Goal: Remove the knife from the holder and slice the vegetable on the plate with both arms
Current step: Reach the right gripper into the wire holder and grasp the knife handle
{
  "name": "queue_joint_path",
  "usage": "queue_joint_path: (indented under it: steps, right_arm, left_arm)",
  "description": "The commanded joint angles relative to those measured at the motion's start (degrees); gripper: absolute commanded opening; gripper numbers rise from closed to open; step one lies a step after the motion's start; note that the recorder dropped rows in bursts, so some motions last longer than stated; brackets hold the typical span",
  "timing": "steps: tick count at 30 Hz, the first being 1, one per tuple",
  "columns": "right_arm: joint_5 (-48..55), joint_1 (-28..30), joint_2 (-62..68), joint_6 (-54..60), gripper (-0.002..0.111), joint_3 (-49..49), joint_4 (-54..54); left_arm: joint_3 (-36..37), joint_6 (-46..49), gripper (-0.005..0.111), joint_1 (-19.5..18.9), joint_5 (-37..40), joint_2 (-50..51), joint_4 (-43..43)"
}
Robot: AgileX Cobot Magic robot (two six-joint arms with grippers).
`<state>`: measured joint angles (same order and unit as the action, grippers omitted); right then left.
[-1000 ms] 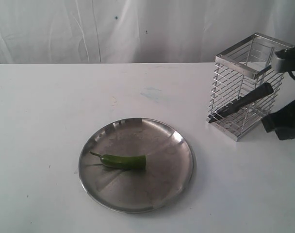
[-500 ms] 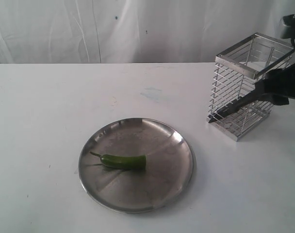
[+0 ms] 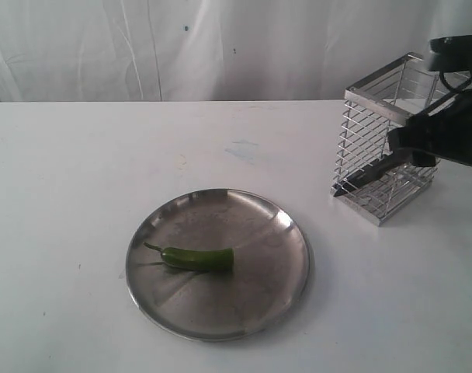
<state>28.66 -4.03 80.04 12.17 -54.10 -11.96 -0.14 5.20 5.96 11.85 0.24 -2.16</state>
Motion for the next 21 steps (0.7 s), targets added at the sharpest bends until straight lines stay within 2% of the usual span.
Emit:
queue_joint_path:
  steps: [1, 8, 16, 21]
  right_arm:
    - [-2.5, 0.1, 1.3, -0.1, 0.063, -0.1, -0.4]
    - [-4.5, 0.1, 3.7, 1.7, 0.058, -0.1, -3.8]
    - [-5.6, 0.1, 4.8, 2.8, 0.058, -0.1, -4.0]
    - [-5.8, 0.1, 4.8, 2.9, 0.043, -0.1, -4.0]
  left_arm:
    - [0.1, -0.3, 0.000, 0.1, -0.2, -0.2, -0.7]
    - [0.1, -0.3, 0.000, 0.1, -0.2, -0.2, -0.7]
    - [0.1, -0.3, 0.000, 0.1, -0.2, -0.2, -0.7]
    - [0.1, -0.3, 0.000, 0.1, -0.2, -0.2, -0.7]
